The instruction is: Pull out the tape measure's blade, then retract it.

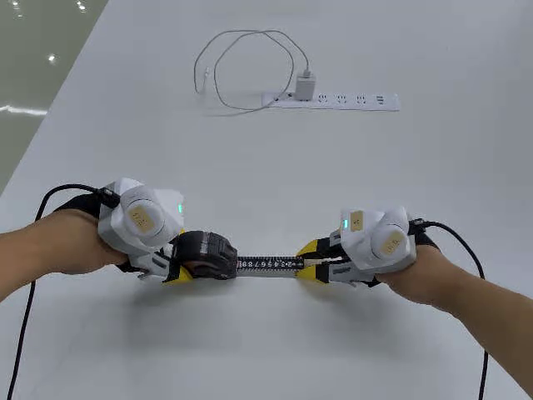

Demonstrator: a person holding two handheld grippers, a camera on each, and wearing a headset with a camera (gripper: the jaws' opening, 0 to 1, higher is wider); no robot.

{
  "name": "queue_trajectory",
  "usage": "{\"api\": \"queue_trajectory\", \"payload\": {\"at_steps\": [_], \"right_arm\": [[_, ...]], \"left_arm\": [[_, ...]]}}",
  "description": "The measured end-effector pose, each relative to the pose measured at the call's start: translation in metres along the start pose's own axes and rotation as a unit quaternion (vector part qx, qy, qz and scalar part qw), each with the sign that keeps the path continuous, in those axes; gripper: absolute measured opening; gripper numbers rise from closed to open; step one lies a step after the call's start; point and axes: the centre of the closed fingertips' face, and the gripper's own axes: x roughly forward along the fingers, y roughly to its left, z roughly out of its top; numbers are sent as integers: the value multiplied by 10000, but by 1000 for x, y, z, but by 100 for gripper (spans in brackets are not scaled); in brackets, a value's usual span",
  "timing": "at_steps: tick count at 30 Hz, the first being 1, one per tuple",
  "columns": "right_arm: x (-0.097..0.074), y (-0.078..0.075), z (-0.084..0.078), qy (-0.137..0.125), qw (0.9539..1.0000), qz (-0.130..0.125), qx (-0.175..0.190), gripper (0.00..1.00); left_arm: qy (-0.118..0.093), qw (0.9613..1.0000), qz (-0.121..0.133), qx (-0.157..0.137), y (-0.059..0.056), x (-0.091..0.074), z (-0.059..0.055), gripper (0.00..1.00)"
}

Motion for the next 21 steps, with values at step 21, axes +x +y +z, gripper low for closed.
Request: {"api": "queue_trajectory", "payload": {"at_steps": [21], "right_arm": [[-13, -2, -12, 115, 9999, -54, 12, 7]], "left_arm": [[17, 10000, -3, -9, 0, 0, 0, 28]]}}
